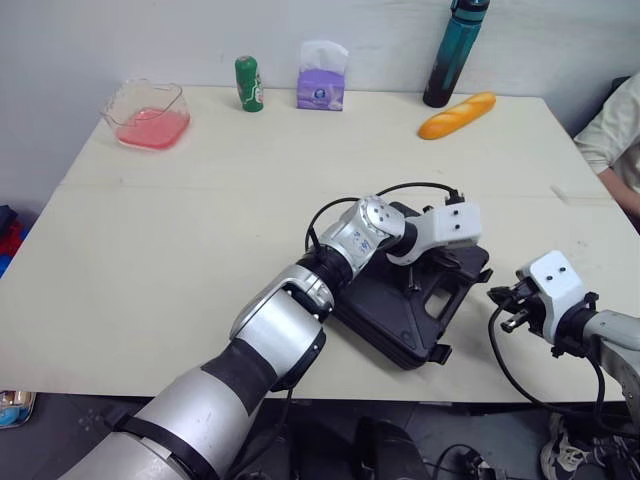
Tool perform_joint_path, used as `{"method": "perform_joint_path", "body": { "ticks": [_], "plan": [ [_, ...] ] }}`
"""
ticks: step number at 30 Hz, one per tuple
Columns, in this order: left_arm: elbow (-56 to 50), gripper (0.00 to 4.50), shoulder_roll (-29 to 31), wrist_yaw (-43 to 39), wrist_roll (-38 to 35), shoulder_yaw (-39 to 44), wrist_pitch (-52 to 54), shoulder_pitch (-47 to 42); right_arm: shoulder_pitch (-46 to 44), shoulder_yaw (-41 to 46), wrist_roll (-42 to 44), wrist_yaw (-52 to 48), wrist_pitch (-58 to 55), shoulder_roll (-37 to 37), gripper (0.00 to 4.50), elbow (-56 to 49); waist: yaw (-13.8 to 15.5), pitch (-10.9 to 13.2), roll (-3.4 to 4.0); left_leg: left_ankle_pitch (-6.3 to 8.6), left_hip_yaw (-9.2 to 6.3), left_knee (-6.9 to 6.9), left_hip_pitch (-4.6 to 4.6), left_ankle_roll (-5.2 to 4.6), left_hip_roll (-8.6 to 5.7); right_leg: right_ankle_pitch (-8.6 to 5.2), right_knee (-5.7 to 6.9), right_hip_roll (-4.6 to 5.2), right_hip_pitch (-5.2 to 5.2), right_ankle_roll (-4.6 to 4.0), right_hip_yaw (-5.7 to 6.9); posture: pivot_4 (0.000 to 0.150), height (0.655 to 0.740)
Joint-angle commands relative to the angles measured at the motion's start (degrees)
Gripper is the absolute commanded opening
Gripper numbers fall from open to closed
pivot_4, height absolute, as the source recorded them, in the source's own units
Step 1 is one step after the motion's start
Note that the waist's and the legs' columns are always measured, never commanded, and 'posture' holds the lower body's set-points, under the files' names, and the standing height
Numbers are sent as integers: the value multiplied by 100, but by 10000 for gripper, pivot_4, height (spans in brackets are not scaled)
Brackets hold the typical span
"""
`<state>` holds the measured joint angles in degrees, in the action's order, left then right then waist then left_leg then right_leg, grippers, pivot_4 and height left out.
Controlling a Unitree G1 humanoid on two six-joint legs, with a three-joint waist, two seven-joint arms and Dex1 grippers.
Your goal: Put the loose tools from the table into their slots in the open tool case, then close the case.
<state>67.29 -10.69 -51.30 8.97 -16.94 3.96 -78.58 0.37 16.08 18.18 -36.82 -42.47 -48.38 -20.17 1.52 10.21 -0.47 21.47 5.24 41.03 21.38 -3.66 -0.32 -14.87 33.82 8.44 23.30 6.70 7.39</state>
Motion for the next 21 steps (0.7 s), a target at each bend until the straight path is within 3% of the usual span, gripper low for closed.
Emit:
{"method": "perform_joint_path", "body": {
  "ticks": [1, 5, 9, 21],
  "plan": [
    [-172, 630, 33, -203, -379, 422, 553, -311, -93, 182, 1, -26, 84, -84, 0, -31, 0, 8, 12, -1, 2, 0, 8, 0, 0, 0, 2, 0, 9, 0, 0, 1500, 7400],
    [-205, 630, 10, 4, -386, 542, 422, -507, -189, 138, -37, 3, 165, -43, 0, 73, 3, 16, 30, -5, 6, -6, 21, 4, -2, 0, 20, -31, 21, 1, 3, 1500, 7400],
    [94, 630, -50, 472, 317, -47, -345, -313, -389, 20, -54, 44, 212, 10, 0, 109, 27, 15, 31, -6, 6, -6, 21, 4, -4, 2, 16, -47, 18, 4, 2, 1500, 7400],
    [403, 630, -169, 326, 1415, -1122, -1133, 387, -797, 133, 360, 69, -397, 228, 0, -41, 23, 5, 28, -4, 0, -6, 16, 7, 2, 4, 4, -46, 8, 7, 3, 1500, 7400]
  ]
}}
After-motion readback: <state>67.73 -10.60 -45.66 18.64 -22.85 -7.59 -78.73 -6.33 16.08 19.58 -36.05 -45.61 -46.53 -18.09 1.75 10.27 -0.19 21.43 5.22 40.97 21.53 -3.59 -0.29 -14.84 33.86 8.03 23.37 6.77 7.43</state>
